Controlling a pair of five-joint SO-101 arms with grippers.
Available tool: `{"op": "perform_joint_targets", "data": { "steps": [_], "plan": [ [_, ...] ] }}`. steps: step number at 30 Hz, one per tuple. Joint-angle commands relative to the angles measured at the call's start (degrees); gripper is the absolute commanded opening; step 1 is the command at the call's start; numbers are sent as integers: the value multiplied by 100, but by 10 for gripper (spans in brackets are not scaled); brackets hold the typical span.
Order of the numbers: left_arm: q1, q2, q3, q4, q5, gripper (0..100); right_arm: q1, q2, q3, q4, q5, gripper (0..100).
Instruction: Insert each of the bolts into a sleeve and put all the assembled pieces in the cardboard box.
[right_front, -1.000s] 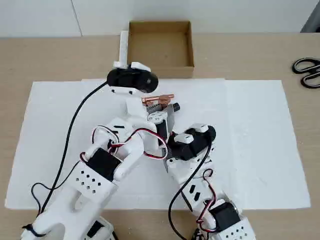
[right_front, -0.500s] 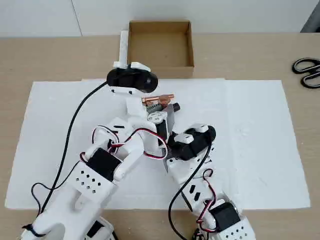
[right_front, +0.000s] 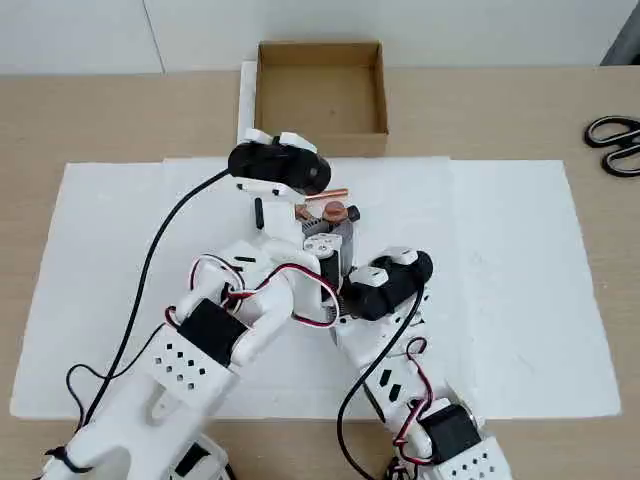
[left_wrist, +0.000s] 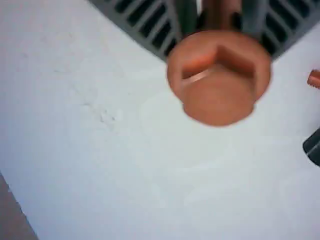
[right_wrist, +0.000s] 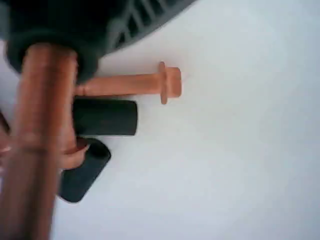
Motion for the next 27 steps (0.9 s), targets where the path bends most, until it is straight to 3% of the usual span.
{"op": "perform_joint_targets", "data": {
  "steps": [1, 5, 22, 27],
  "plan": [
    [62, -35, -92, 114, -70, 5, -13, -84, 44, -145, -44, 4],
    [105, -35, -66, 176, -404, 5, -13, -84, 44, -145, -44, 4],
    [141, -35, -75, 457, -387, 9, -13, -84, 44, -145, -35, 4],
    [132, -44, -92, 730, -211, 109, -13, -84, 44, -145, -35, 4]
  ]
}}
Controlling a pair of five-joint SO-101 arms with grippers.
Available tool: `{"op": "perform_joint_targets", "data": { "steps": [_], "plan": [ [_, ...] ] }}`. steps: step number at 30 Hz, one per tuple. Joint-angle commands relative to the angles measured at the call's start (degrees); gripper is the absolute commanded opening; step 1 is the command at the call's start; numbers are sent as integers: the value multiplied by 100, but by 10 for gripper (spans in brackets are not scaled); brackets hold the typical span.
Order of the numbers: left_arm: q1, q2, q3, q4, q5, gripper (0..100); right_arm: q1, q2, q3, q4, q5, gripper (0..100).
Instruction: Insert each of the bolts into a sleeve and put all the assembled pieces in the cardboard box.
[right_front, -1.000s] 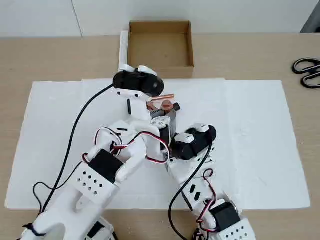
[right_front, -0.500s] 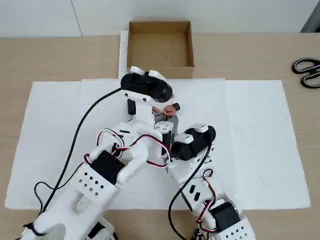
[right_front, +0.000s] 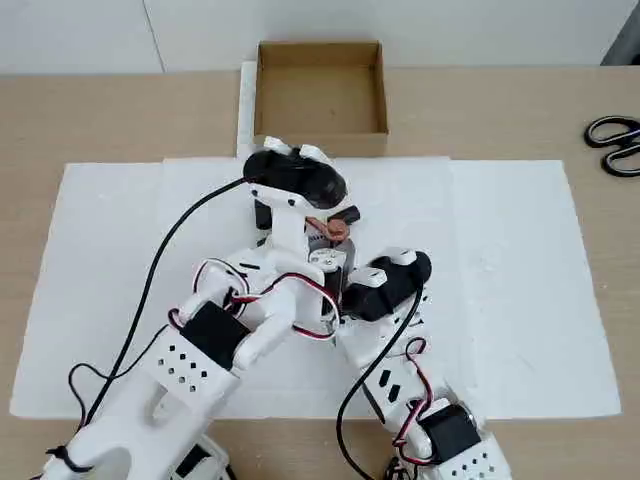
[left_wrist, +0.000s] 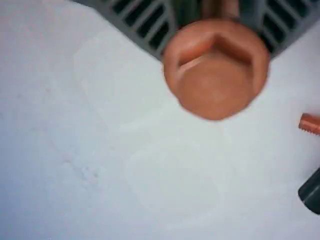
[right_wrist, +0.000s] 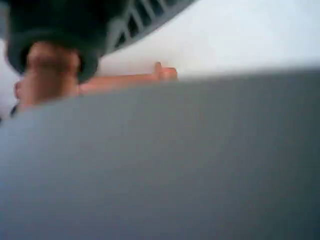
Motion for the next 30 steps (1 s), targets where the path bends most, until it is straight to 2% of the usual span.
{"op": "perform_joint_targets", "data": {
  "steps": [1, 9, 17, 19, 24, 30],
  "plan": [
    [-9, -44, -110, 158, 220, 121, 13, -84, 44, -145, -35, 4],
    [-26, -44, -576, 659, 264, 130, 22, -84, 44, -145, -35, 4],
    [-158, -53, -734, 703, 264, 130, 22, -84, 44, -145, -35, 4],
    [-475, -53, -892, 703, 264, 130, 110, -84, 44, -145, -35, 4],
    [-1978, -53, -1165, 738, 264, 130, 444, -84, 44, -145, -35, 4],
    [-3165, -35, -1156, 1556, 88, 130, 673, -84, 35, -101, 18, 4]
  ]
}}
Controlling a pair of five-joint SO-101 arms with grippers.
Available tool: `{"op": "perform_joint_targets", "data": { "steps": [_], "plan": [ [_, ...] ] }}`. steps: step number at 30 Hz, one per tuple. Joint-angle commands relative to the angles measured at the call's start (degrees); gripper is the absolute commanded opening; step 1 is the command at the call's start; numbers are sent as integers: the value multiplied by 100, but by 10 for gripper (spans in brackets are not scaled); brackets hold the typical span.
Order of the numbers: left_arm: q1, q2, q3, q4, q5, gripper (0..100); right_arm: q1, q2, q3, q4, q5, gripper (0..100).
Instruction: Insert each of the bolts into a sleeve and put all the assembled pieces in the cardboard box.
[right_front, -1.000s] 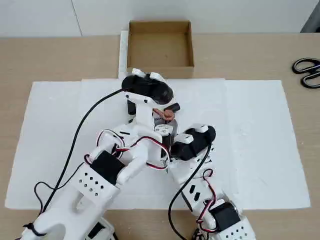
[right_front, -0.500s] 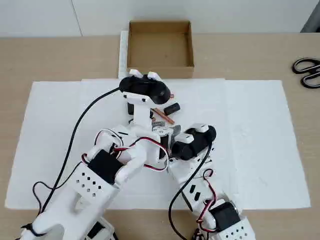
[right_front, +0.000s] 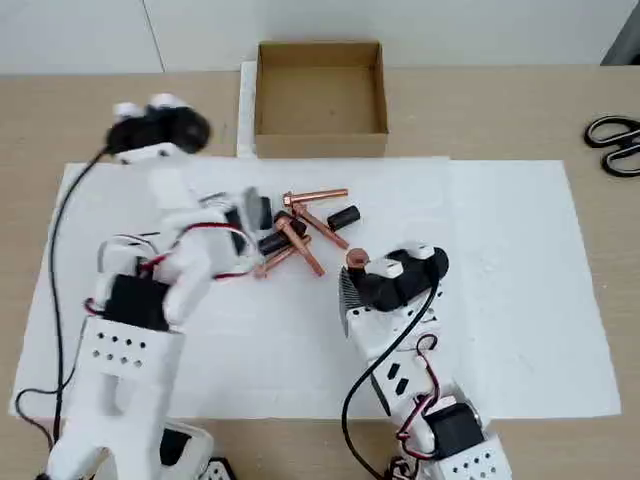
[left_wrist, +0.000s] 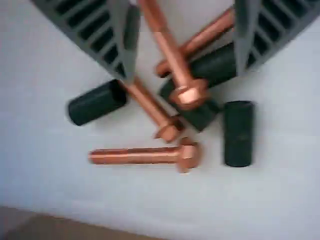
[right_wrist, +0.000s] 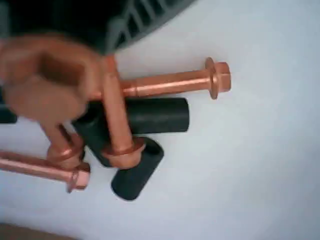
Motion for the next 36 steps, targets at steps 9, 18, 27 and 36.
{"op": "perform_joint_targets", "data": {
  "steps": [9, 18, 27, 36],
  "plan": [
    [-844, -26, -242, 1538, -343, 130, 646, 462, -1442, 321, 1037, 3],
    [-853, -26, -242, 1609, -343, 130, 673, 4576, -5029, 462, 1073, 3],
    [-862, -35, -242, 1609, -343, 130, 1200, 9393, -9020, 136, 1037, 3],
    [-862, -35, -233, 1591, -343, 127, 1103, 13024, -12325, 136, 1029, 3]
  ]
}}
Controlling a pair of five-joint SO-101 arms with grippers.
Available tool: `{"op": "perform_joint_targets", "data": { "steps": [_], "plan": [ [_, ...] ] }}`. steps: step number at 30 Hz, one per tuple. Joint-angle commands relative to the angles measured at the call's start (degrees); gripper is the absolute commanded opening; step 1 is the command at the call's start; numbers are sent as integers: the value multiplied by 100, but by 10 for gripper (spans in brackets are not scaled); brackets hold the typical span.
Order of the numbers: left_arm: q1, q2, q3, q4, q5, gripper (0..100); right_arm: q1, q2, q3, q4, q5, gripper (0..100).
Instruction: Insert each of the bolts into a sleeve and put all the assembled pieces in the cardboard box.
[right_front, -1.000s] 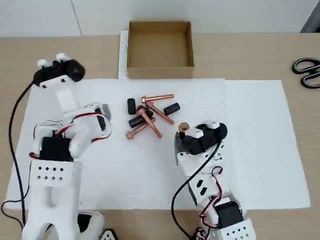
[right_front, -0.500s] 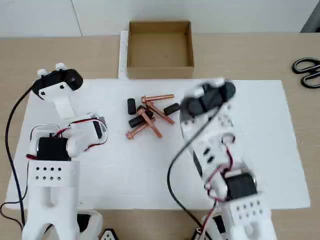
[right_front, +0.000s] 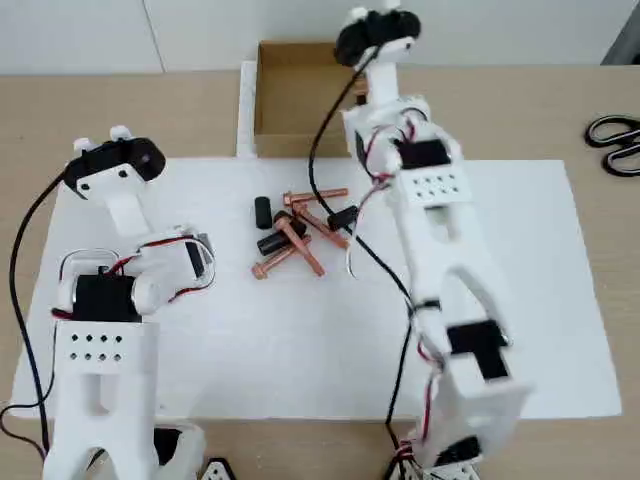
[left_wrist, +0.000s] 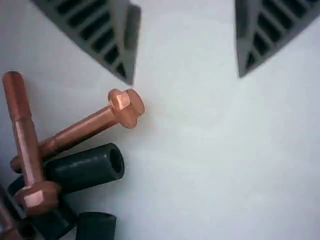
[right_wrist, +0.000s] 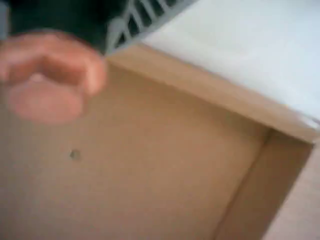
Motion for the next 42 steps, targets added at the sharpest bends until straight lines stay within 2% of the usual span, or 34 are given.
{"op": "perform_joint_targets", "data": {
  "steps": [1, 9, 15, 20, 26, 33, 42],
  "plan": [
    [-35, -35, -233, 0, -35, 127, -40, 1086, -1600, -180, 9, 3],
    [-35, -35, -215, 9, -35, 127, -66, 2870, -3596, -136, 9, 3],
    [-35, -35, 4, -18, -35, 127, -75, 3486, -4149, -136, 18, 3],
    [-35, -35, -4, -18, -35, 127, -66, 3600, -4369, -110, 18, 3],
    [-26, -35, 4, -18, -35, 127, -145, 3134, -4870, 725, 9, 3],
    [-26, -35, 13, -18, -35, 127, -171, 3064, -5178, 725, 0, 3],
    [-18, -26, 13, -18, -35, 127, -136, 3530, -5160, -426, 0, 3]
  ]
}}
